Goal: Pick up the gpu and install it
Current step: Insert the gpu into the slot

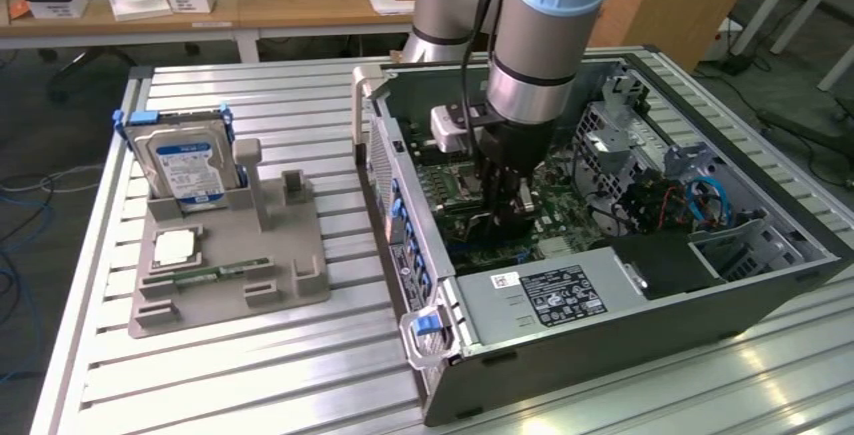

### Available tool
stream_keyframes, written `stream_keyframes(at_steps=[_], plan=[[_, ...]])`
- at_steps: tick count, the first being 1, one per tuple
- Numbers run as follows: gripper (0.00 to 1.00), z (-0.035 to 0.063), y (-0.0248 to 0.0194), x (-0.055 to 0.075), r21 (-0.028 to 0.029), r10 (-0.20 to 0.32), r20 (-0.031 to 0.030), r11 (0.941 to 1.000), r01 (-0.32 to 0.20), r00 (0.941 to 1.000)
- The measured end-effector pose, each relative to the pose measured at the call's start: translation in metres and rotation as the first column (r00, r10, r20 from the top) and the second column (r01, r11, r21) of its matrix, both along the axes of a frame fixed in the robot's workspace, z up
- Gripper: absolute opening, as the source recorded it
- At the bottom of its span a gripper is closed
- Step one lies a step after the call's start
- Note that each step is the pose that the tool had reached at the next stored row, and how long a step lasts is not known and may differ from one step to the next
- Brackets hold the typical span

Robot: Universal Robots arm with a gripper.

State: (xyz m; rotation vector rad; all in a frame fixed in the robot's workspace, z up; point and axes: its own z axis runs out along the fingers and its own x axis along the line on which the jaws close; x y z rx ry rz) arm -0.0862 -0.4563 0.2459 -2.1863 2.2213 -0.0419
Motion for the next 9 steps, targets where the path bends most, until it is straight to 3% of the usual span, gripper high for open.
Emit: stream_keyframes(at_steps=[9], plan=[[0.33, 0.0178, 0.0001, 0.000, 0.0001, 0.000, 0.0087, 1.0000, 0.000, 1.0000]])
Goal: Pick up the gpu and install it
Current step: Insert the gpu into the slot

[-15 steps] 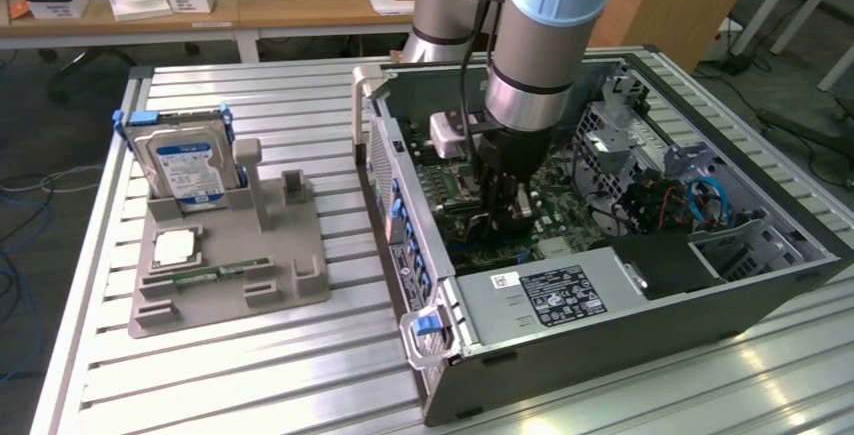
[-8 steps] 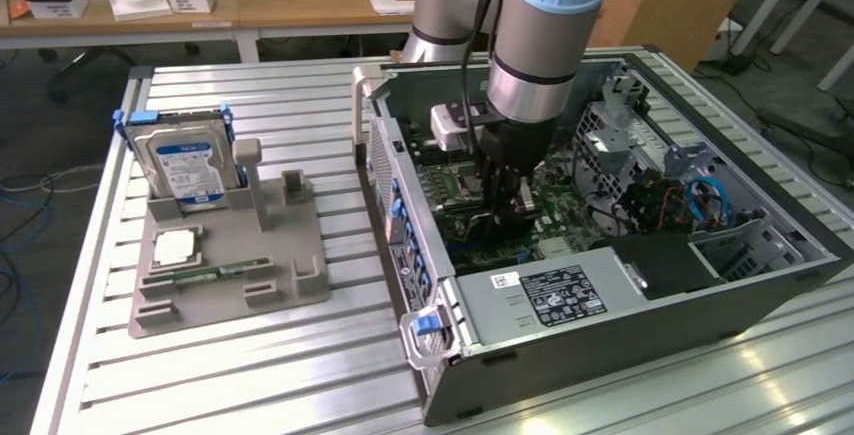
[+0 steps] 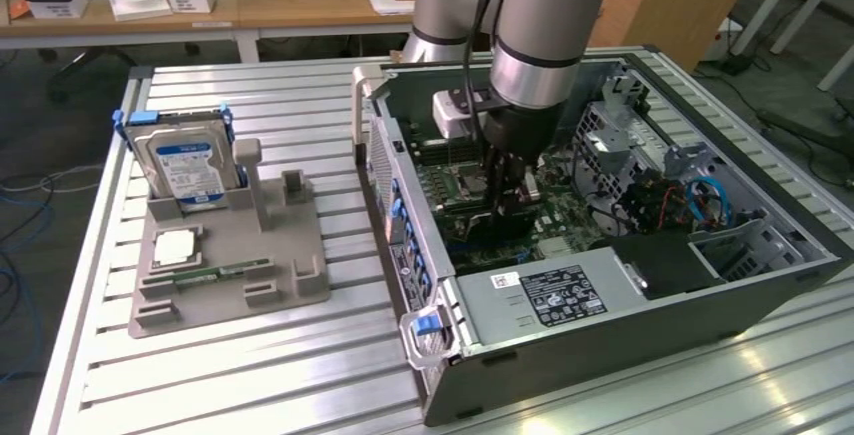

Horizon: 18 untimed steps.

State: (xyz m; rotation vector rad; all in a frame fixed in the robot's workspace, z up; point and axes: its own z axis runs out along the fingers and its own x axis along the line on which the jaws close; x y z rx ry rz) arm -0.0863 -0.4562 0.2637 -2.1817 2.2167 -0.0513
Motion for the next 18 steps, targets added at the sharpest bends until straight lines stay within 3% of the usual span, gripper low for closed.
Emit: stream_keyframes(at_steps=[3, 6, 7, 10, 12, 18], plan=[[0.33, 0.0074, 0.0000, 0.0000, -0.0001, 0.000, 0.0029, 1.0000, 0.000, 1.0000], [0.32, 0.0087, 0.0000, 0.0000, 0.0007, 0.000, 0.0040, 1.0000, 0.000, 1.0000], [0.25, 0.0089, 0.0000, 0.0000, 0.0006, 0.000, 0.0039, 1.0000, 0.000, 1.0000], [0.20, 0.0093, 0.0000, -0.0001, 0.0008, 0.000, 0.0038, 1.0000, 0.000, 1.0000], [0.10, 0.0096, 0.0000, 0.0000, 0.0011, 0.000, 0.0038, 1.0000, 0.000, 1.0000], [0.10, 0.0103, 0.0000, 0.0000, 0.0018, 0.000, 0.0038, 1.0000, 0.000, 1.0000]])
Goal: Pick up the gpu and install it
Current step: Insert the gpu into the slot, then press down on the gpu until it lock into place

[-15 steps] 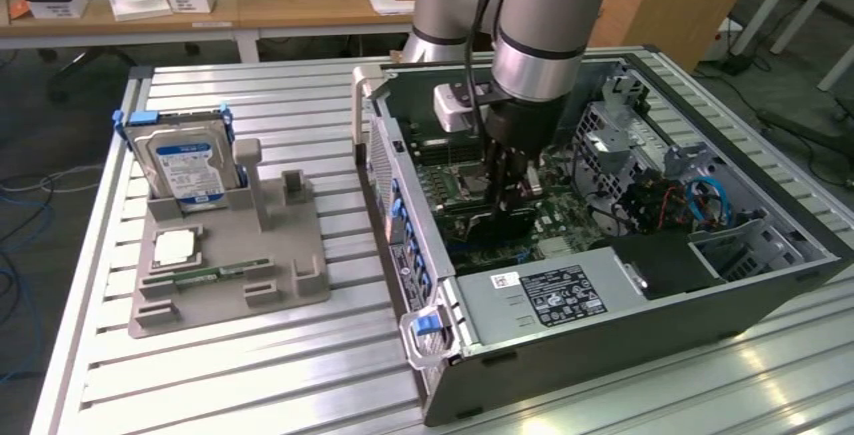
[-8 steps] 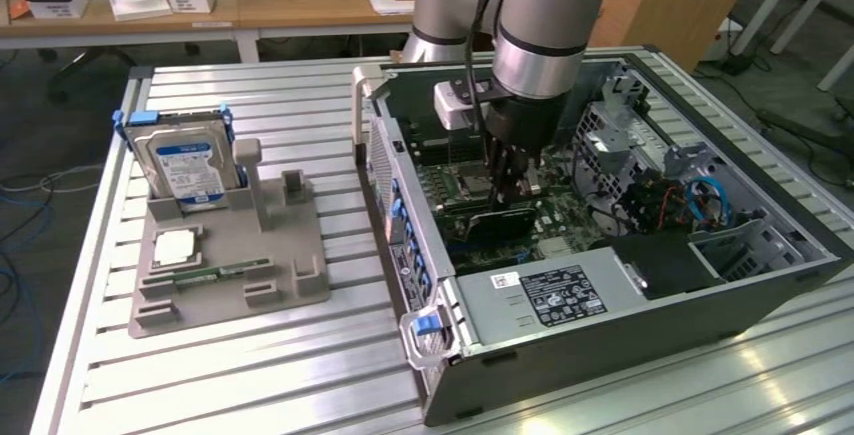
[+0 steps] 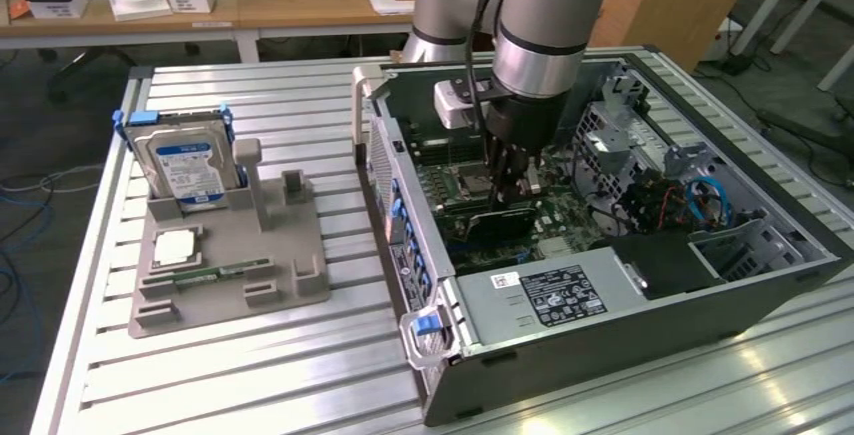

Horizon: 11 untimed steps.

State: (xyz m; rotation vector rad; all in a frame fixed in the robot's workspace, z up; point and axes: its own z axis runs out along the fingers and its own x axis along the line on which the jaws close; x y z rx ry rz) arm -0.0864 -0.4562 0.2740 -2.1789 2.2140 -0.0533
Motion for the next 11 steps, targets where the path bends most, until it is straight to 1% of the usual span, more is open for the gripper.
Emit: stream_keyframes(at_steps=[7, 9, 11], plan=[[0.10, 0.0005, 0.0000, 0.000, 0.0006, 0.000, 0.0000, 1.0000, 0.000, 1.0000], [0.10, 0.0006, 0.0000, -0.004, 0.0005, 0.000, -0.0001, 1.0000, 0.000, 1.0000], [0.10, 0.0004, 0.0000, -0.012, 0.0007, 0.000, -0.0001, 1.0000, 0.000, 1.0000]])
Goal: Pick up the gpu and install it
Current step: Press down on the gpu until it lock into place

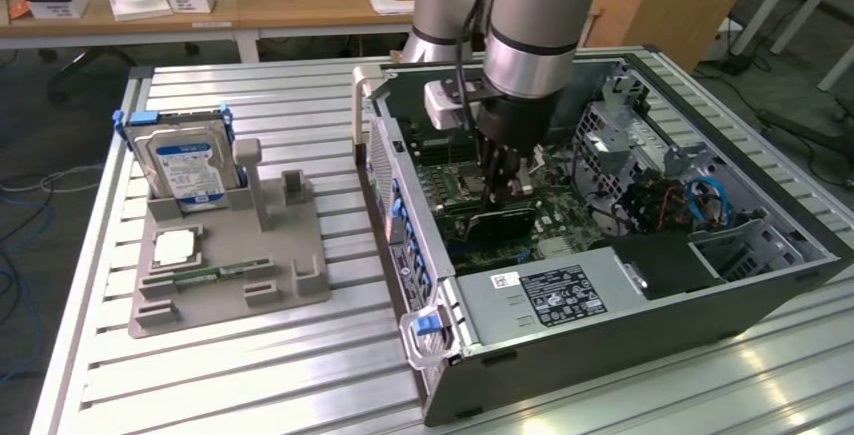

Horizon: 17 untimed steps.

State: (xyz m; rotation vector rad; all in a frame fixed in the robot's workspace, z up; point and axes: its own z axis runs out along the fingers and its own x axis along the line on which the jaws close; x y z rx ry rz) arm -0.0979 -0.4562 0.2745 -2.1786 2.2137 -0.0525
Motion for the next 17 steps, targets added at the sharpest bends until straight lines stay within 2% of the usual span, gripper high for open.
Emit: stream_keyframes(at_steps=[4, 7, 15, 17], plan=[[0.10, -0.0006, 0.0000, -0.020, 0.0004, 0.000, 0.0002, 1.0000, 0.000, 1.0000], [0.10, -0.0007, -0.0004, -0.027, 0.0011, 0.000, 0.0004, 1.0000, 0.000, 1.0000], [0.10, -0.0006, -0.0004, -0.029, 0.0014, 0.000, 0.0002, 1.0000, 0.000, 1.0000], [0.10, -0.0007, -0.0004, -0.034, 0.0061, 0.000, 0.0002, 1.0000, 0.000, 1.0000]])
